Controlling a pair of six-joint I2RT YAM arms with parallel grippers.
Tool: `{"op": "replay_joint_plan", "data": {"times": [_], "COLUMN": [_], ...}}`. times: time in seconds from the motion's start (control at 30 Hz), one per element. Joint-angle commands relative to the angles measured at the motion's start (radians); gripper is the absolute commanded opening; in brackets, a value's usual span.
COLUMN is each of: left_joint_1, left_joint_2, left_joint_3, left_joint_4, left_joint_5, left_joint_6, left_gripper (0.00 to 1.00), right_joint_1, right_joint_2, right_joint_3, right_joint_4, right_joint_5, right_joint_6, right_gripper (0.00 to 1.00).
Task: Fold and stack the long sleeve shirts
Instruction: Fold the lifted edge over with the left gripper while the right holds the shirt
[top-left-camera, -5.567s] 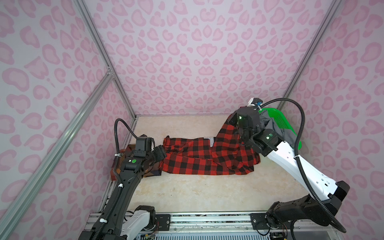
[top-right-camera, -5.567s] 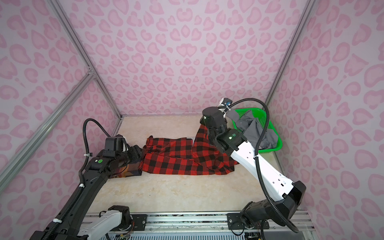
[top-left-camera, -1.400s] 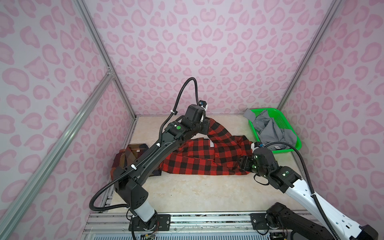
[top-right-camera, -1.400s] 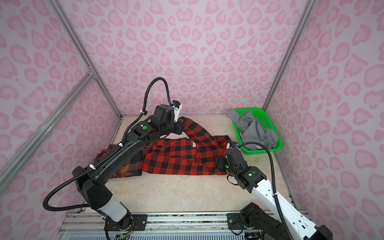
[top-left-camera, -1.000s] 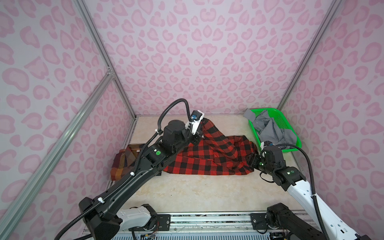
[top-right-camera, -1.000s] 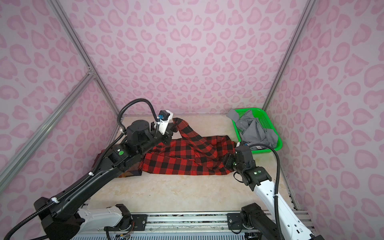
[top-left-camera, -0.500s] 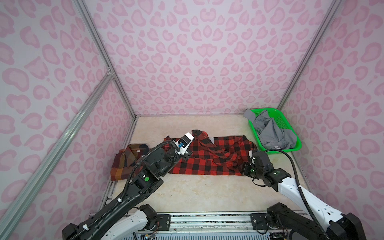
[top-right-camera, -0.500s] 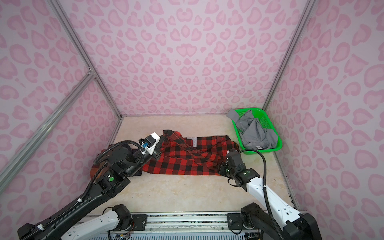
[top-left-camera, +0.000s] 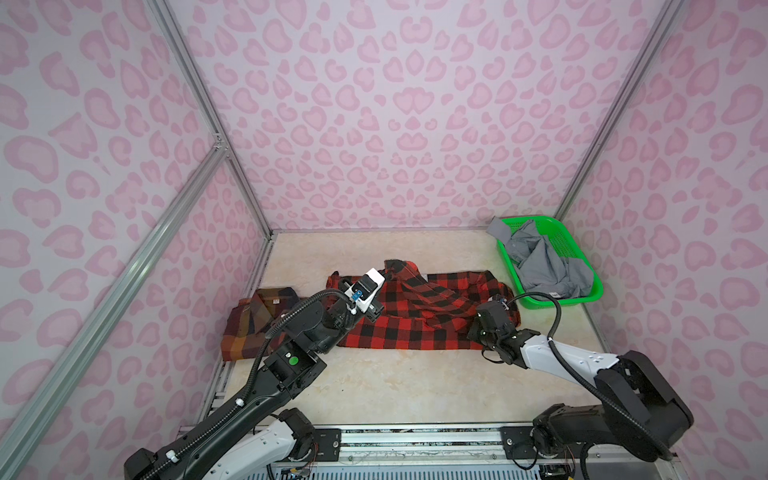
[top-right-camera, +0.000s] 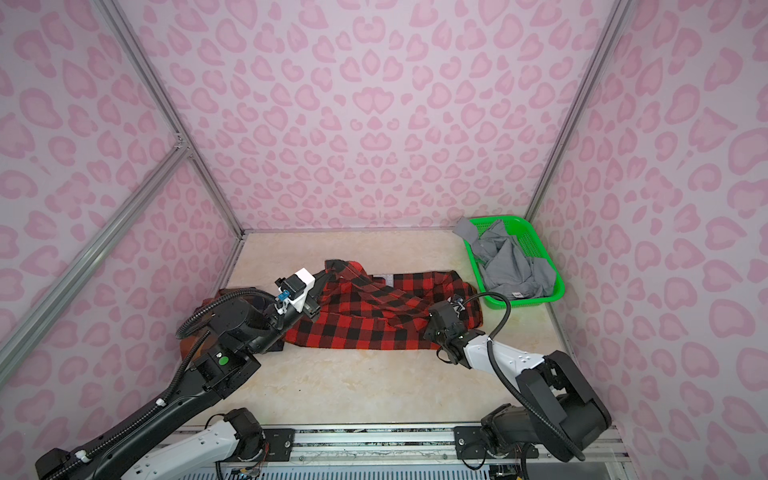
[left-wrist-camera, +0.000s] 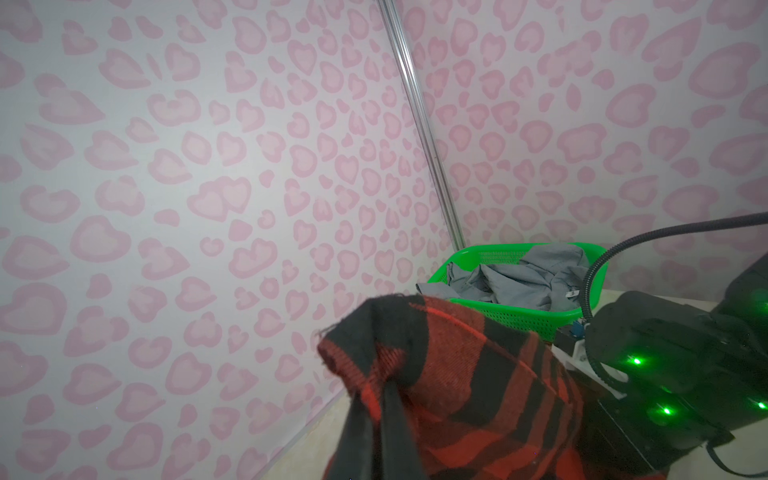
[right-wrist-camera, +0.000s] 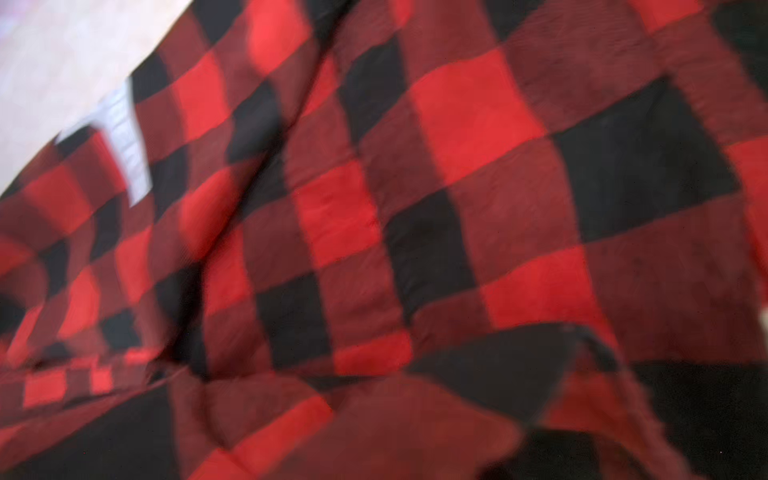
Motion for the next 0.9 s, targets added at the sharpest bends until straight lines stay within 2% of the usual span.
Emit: {"op": "replay_joint_plan", "data": {"times": [0.0,0.13,0.37,0.53,0.67,0.73,0.87], "left_joint_1": [-0.001,0.0,0.001,0.002,0.008,0.013,0.026], "left_joint_2": [-0.015,-0.04,-0.005,0.091,0.1,0.108,0.139], "left_joint_3": [-0.06,-0.185,-0.385,-0.456,-0.527,-0.551,-0.551], "left_joint_4": [0.101,0.239,0.53,0.73,0.801,0.841,0.843], "left_joint_5": [-0.011,-0.107,-0.313,-0.374,-0.42,-0.43,-0.431], "left_joint_6": [-0.014,-0.041,-0.092,-0.13,-0.131,-0.139,-0.147], "left_gripper": [0.04,0.04,0.04,0.04,0.04,0.04,0.16], "right_joint_1": [-0.025,-0.048,-0.051,-0.05,-0.056,-0.06,-0.065], "right_joint_2": [0.02,-0.051,-0.207,-0.413,-0.583,-0.624,-0.605], "right_joint_3": [-0.019,-0.104,-0.167,-0.232,-0.242,-0.238,-0.205], "right_joint_4": [0.096,0.167,0.129,0.113,0.049,0.039,0.018], "right_joint_5": [0.042,0.096,0.06,0.067,0.082,0.071,0.025], "right_joint_6": [0.073,0.126,0.115,0.117,0.076,0.053,0.022], "right_gripper": [0.39,0.42,0.45,0.46,0.49,0.5,0.51]}}
